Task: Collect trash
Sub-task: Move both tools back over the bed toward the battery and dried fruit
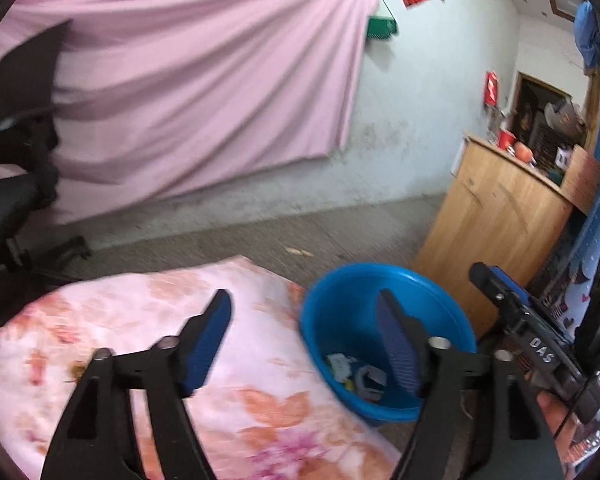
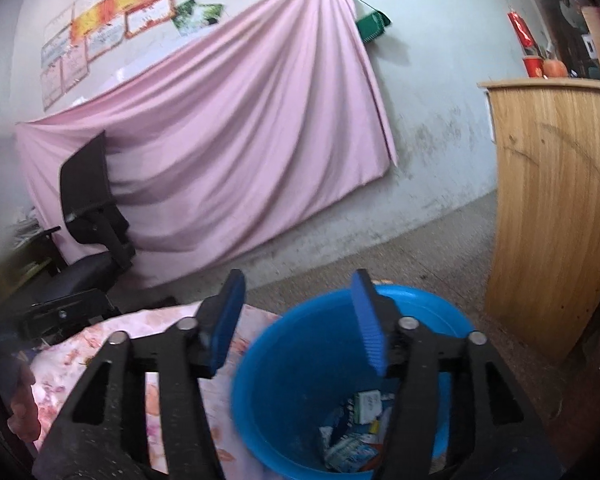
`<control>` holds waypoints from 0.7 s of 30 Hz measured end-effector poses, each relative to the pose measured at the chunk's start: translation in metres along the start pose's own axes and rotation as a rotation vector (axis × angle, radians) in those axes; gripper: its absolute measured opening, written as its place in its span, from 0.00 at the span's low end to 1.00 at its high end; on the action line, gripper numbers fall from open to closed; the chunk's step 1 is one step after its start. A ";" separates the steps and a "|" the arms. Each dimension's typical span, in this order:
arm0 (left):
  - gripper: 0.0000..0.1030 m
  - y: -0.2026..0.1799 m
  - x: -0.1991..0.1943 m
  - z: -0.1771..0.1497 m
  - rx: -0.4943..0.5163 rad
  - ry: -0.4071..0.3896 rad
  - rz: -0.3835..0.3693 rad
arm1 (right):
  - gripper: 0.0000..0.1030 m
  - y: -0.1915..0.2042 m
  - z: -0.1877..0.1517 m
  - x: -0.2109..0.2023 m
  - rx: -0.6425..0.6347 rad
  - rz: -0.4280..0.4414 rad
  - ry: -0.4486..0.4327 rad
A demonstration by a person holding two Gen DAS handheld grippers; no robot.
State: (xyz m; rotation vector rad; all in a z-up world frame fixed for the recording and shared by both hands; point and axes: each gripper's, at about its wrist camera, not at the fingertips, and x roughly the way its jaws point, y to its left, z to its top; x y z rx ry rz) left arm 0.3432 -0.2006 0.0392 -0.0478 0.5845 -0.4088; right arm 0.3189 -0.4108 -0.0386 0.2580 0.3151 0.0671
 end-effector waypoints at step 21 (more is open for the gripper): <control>0.98 0.100 -0.155 -0.038 -0.070 -0.448 0.325 | 1.00 0.145 0.010 -0.047 -0.168 0.213 -0.360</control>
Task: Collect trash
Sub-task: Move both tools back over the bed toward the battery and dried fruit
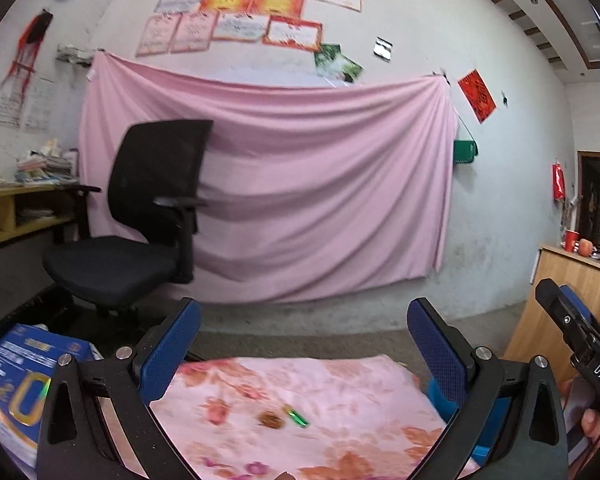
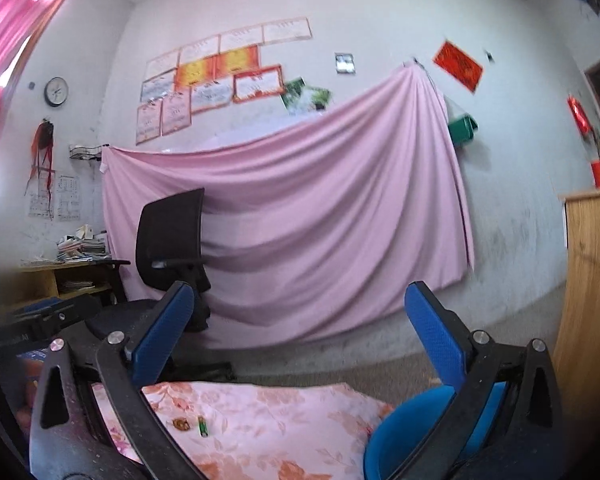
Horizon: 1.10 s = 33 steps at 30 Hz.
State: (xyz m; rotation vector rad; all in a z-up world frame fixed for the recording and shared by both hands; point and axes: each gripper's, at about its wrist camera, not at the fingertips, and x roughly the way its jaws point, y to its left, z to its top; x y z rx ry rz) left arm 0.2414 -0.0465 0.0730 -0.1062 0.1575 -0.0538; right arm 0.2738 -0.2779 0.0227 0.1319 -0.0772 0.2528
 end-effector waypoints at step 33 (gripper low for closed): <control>0.98 0.079 0.081 -0.079 -0.056 0.424 0.081 | 0.89 0.062 -0.090 0.117 -0.124 0.116 0.512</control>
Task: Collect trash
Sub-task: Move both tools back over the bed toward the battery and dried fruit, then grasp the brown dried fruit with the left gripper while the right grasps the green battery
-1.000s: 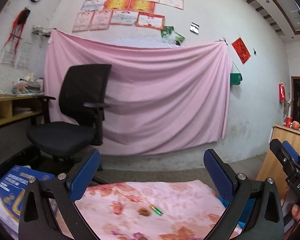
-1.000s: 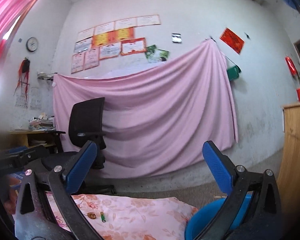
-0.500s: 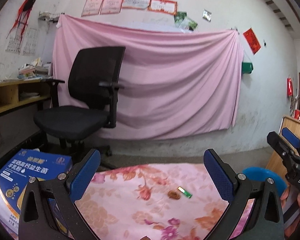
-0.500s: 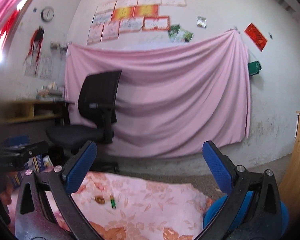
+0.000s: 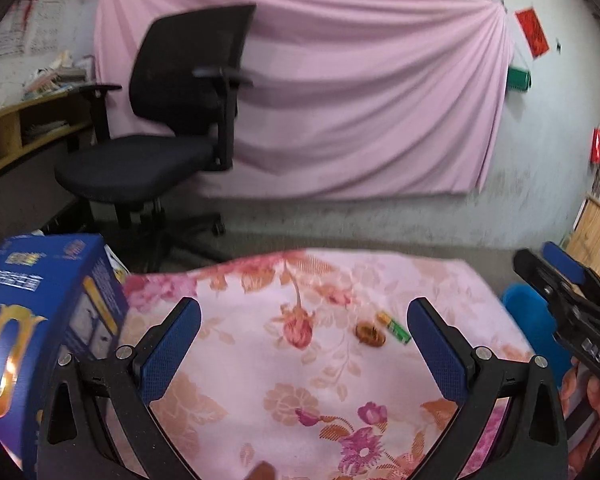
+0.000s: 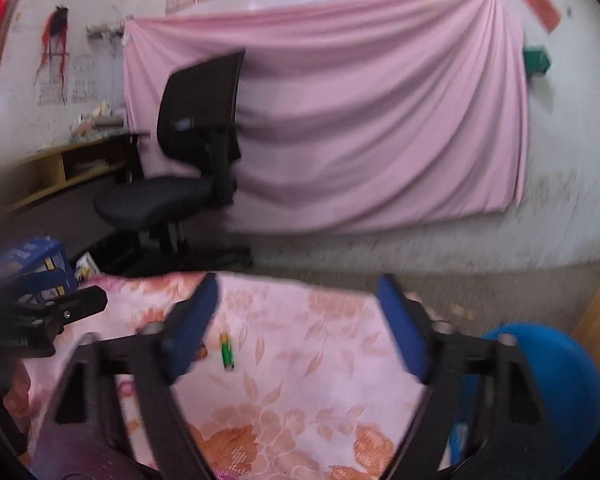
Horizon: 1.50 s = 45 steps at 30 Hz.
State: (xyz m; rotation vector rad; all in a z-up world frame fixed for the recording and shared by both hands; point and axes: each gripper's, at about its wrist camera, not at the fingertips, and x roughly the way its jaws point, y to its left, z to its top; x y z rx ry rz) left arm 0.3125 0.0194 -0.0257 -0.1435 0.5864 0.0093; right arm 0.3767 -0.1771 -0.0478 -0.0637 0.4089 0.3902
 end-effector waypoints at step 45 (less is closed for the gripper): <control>0.25 -0.074 0.126 -0.023 0.367 0.436 -0.049 | 0.32 -0.044 -0.025 0.049 0.153 0.255 0.418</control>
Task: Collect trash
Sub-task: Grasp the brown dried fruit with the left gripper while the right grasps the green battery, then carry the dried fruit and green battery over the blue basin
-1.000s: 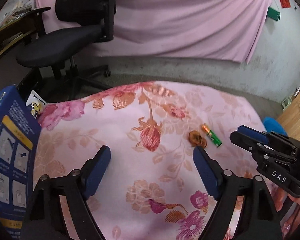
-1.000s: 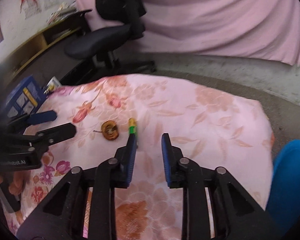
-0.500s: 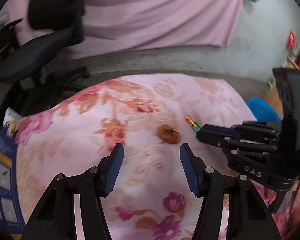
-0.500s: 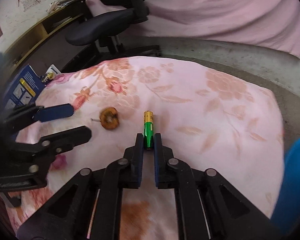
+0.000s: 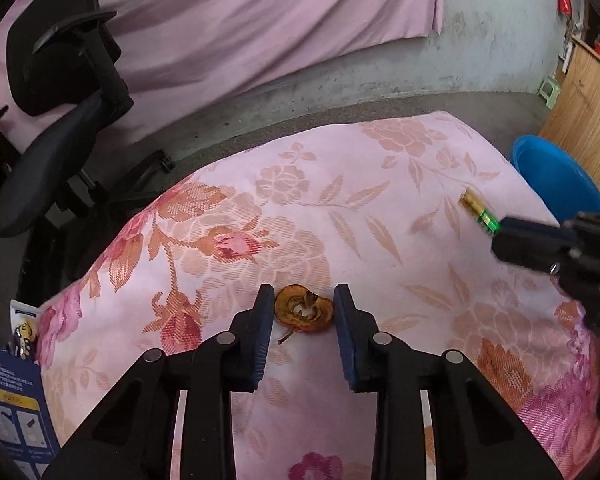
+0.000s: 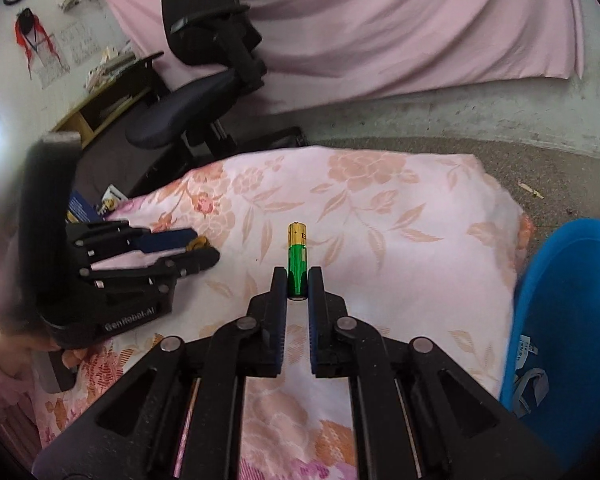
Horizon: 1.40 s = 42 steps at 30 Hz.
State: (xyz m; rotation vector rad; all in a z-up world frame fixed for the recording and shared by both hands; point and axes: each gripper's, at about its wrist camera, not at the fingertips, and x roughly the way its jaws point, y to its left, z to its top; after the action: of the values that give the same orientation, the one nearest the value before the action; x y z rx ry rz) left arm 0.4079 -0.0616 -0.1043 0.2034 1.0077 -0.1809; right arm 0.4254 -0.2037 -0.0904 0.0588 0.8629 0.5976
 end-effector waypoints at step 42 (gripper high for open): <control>0.25 -0.233 -0.151 0.037 0.244 -0.823 -0.257 | 0.32 -0.100 -0.095 -0.243 0.153 -0.454 -0.860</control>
State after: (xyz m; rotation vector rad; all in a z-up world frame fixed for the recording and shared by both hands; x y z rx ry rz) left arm 0.3027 -0.2871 0.0234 0.1942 0.1847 -0.5712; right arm 0.2824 -0.4310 -0.0118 0.2329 0.0656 0.0421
